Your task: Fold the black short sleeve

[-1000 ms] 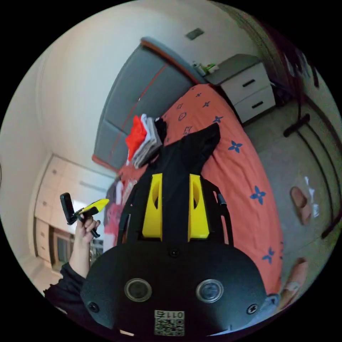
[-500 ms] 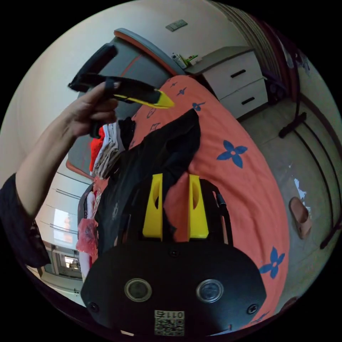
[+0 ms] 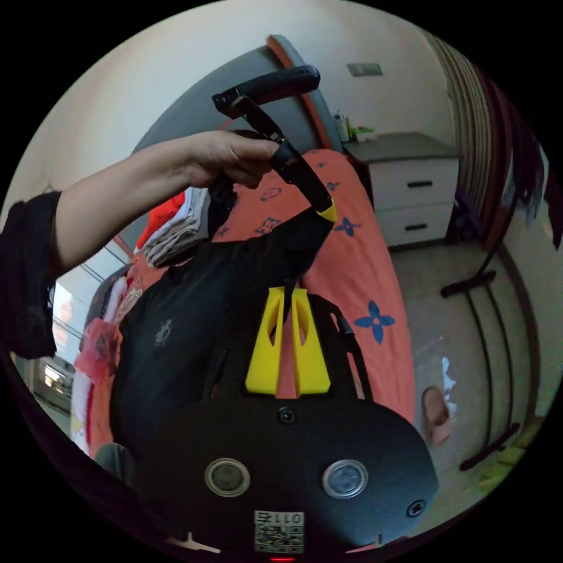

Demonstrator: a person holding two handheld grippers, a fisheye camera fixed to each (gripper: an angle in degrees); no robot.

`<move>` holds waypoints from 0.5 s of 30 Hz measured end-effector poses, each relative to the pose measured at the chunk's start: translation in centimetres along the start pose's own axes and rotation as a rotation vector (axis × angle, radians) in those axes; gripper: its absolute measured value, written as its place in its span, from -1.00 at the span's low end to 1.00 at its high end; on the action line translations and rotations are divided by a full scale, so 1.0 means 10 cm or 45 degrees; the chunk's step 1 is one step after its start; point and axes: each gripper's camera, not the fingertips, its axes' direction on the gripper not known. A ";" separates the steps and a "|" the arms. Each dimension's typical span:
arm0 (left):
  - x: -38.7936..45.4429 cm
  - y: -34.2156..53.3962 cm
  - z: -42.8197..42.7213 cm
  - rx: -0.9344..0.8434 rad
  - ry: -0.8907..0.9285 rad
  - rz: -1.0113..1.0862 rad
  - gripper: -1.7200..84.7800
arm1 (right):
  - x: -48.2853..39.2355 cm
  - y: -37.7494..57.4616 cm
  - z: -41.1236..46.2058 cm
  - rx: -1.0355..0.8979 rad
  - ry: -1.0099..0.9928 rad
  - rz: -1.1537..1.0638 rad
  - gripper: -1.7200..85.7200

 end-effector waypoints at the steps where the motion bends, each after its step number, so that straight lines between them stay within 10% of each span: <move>1: -0.09 0.17 -0.14 0.065 0.006 -0.001 -0.97 | -0.23 -0.05 -0.04 0.025 0.059 -0.087 -0.89; 9: -0.80 1.76 -0.48 0.397 0.165 -0.107 -0.97 | -1.93 0.03 0.45 0.109 0.495 -0.641 -0.89; 15: -1.29 2.91 -0.10 0.314 0.151 -0.460 -0.96 | -2.49 -0.07 1.07 -0.171 0.183 -0.679 -0.83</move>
